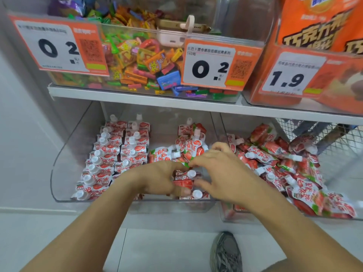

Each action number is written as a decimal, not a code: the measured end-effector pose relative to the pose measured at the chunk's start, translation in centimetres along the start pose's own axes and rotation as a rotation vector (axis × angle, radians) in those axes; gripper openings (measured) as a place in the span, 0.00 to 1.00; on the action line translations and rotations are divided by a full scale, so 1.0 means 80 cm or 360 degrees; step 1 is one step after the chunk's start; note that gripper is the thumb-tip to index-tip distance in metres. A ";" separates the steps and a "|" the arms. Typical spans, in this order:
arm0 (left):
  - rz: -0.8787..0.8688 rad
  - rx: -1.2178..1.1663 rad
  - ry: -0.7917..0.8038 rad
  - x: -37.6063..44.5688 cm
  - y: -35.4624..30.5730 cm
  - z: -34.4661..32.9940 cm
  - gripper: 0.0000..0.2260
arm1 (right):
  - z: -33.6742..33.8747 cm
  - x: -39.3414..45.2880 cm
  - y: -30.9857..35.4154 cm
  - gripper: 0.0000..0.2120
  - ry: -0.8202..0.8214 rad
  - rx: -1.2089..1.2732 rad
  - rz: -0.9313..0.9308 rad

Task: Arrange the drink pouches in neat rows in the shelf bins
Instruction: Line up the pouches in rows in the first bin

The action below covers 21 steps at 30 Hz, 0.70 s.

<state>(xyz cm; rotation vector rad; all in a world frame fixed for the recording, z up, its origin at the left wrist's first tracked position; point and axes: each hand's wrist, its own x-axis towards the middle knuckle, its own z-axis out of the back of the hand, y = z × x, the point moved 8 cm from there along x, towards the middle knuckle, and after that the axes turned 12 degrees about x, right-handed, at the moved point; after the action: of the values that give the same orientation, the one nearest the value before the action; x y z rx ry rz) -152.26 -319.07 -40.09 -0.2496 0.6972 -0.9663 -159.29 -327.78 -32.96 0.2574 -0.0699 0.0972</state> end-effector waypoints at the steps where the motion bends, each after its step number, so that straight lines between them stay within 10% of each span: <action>1: 0.0050 -0.0035 0.0020 0.000 0.006 -0.001 0.34 | -0.004 0.004 0.001 0.16 0.0114 -0.0078 -0.0028; 12: 0.0171 0.0040 -0.0227 -0.016 0.032 0.013 0.16 | -0.023 0.043 0.009 0.15 0.0691 -0.0449 0.0098; 21: 0.0311 -0.0014 -0.0340 -0.029 0.047 0.021 0.15 | -0.012 0.052 0.002 0.12 0.0590 -0.0136 0.0050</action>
<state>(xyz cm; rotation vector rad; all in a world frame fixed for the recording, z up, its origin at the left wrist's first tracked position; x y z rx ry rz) -149.55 -315.23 -39.64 -0.2823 0.5196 -0.7376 -155.10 -327.01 -33.46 0.1499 0.2899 0.1714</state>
